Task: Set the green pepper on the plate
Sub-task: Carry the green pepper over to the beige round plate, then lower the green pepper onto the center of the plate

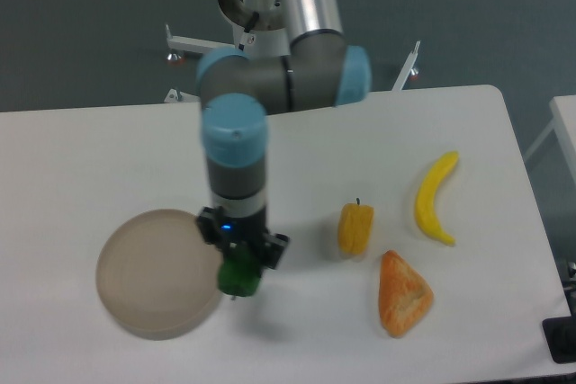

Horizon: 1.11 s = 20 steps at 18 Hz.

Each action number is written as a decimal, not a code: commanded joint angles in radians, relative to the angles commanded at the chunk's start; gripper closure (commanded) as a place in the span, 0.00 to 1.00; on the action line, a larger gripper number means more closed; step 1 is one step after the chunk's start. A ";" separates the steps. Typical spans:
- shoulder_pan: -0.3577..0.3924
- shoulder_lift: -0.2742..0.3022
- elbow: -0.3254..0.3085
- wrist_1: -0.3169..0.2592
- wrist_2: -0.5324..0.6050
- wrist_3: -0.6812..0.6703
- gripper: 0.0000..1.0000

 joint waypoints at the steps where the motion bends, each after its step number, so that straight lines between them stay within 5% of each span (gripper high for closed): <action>1: -0.015 -0.002 -0.020 0.026 0.000 -0.014 0.63; 7: -0.063 -0.014 -0.083 0.138 0.000 -0.048 0.63; 20: -0.081 -0.046 -0.104 0.157 0.021 -0.051 0.63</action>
